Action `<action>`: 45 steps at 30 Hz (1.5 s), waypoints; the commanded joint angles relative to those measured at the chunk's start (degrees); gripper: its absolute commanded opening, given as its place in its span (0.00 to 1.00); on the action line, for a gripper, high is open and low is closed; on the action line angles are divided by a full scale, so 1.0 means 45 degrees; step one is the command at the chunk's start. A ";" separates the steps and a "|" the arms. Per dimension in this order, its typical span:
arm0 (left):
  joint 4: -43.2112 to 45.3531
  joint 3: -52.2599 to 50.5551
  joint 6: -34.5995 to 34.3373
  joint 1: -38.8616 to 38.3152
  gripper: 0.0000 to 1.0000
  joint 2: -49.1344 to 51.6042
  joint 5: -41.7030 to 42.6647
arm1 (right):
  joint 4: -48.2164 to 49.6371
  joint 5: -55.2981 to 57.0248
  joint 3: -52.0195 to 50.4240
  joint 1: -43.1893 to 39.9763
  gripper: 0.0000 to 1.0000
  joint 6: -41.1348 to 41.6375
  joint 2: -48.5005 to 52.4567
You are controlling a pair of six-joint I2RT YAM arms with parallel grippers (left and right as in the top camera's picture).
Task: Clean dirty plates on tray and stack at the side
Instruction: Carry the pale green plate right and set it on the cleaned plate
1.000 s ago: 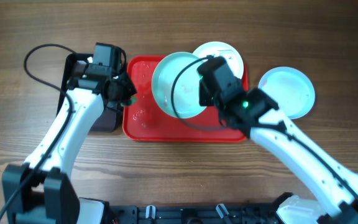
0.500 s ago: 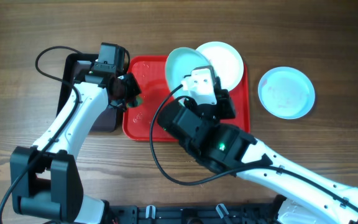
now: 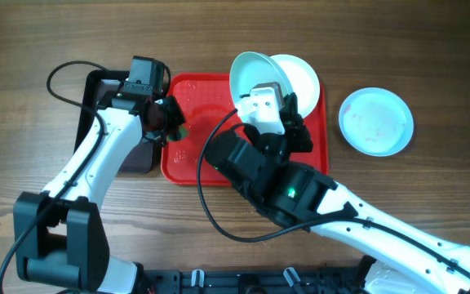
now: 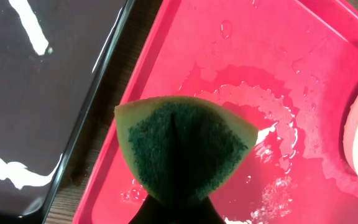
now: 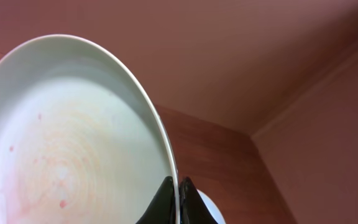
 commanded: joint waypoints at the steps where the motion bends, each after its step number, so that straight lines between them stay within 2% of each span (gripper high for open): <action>1: 0.0034 0.0209 0.0015 0.0015 0.04 0.0131 0.0204 | -0.0049 -0.1564 -0.0024 0.0034 0.04 0.0034 -0.0015; 7: 0.0034 0.0209 0.0015 0.0015 0.04 0.0131 0.0209 | -0.1671 -0.7665 -0.0024 -0.1569 0.04 0.3988 0.0019; 10: 0.0039 0.0209 0.0015 0.0015 0.04 0.0131 0.0204 | -0.1933 -1.0608 -0.0024 -0.3279 0.04 0.4765 0.0092; 12: 0.0034 0.0209 0.0015 0.0015 0.04 0.0131 0.0204 | -0.1948 -1.1662 -0.0024 -0.4172 0.04 0.4813 0.0092; 20: 0.0034 0.0209 0.0015 0.0015 0.04 0.0131 0.0209 | -0.2268 -1.3614 -0.0024 -0.6538 0.04 0.5984 0.0092; 25: 0.0034 0.0209 0.0015 0.0015 0.04 0.0131 0.0204 | -0.3245 -1.3721 -0.0058 -0.7873 0.04 0.7655 0.0092; 30: 0.0034 0.0209 0.0015 0.0015 0.04 0.0131 0.0204 | -0.3347 -1.4634 -0.0578 -0.9010 0.04 0.7650 0.0092; 37: 0.0034 0.0209 0.0015 0.0015 0.04 0.0131 0.0204 | -0.3347 -1.4605 -0.1083 -0.9330 0.04 0.7660 0.0092; 45: 0.0039 0.0209 0.0015 0.0015 0.04 0.0131 0.0204 | -0.3682 -1.4503 -0.1268 -1.0501 0.04 0.7597 0.0087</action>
